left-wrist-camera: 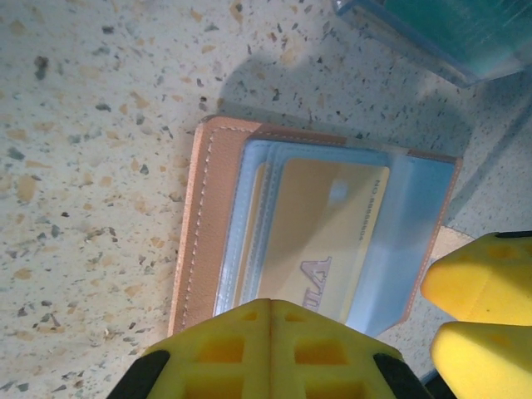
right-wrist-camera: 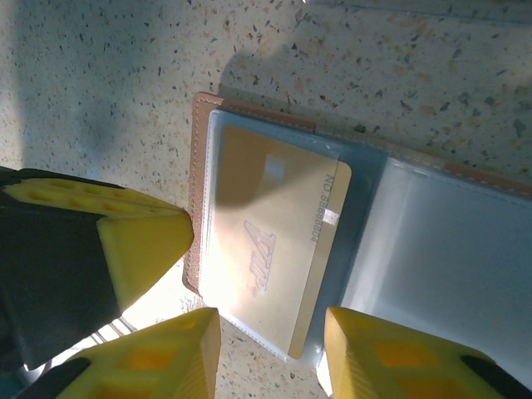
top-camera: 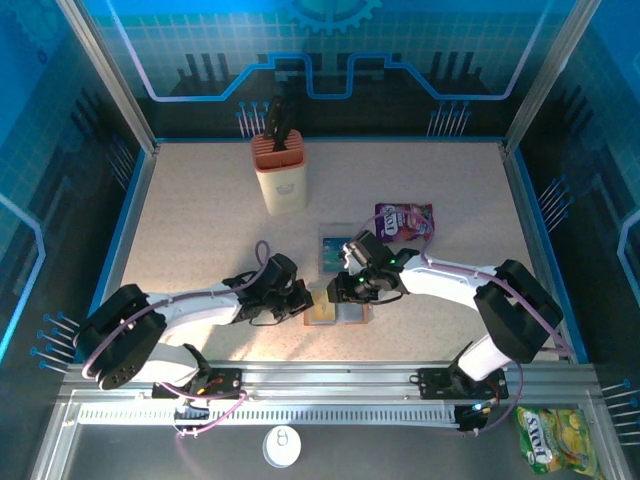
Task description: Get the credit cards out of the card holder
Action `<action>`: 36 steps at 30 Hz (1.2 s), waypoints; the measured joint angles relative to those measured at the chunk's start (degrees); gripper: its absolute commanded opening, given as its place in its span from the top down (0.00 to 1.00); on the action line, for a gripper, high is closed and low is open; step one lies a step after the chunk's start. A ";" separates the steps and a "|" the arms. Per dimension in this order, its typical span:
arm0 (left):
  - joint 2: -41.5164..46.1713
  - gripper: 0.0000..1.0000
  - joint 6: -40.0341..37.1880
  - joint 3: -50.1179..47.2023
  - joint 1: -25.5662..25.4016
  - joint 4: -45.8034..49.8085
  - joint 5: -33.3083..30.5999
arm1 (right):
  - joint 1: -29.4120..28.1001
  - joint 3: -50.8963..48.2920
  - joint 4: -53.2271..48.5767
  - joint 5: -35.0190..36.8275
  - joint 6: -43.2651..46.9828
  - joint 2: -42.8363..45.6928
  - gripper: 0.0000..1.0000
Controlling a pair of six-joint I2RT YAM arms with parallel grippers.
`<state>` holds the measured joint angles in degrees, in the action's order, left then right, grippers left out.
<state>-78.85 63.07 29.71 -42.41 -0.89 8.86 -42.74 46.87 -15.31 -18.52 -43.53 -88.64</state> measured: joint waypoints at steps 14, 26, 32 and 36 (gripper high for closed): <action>-0.72 1.00 0.00 0.00 0.00 -0.48 0.00 | -0.48 0.52 0.87 -0.11 -0.44 -1.62 0.62; -0.92 1.00 -0.13 -0.70 0.00 -0.04 -0.02 | -1.14 1.25 1.27 -0.44 -0.63 -2.80 0.62; -1.09 1.00 -0.15 -0.70 0.00 0.48 -0.04 | -1.14 1.25 1.49 -0.57 -0.63 -3.54 0.62; -1.09 1.00 -0.15 -0.70 0.00 0.61 -0.04 | -1.14 1.25 1.90 -0.96 -0.68 -3.98 0.62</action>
<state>-79.94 62.92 29.02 -42.41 -0.27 8.82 -43.88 48.12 -13.41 -19.49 -44.21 -92.62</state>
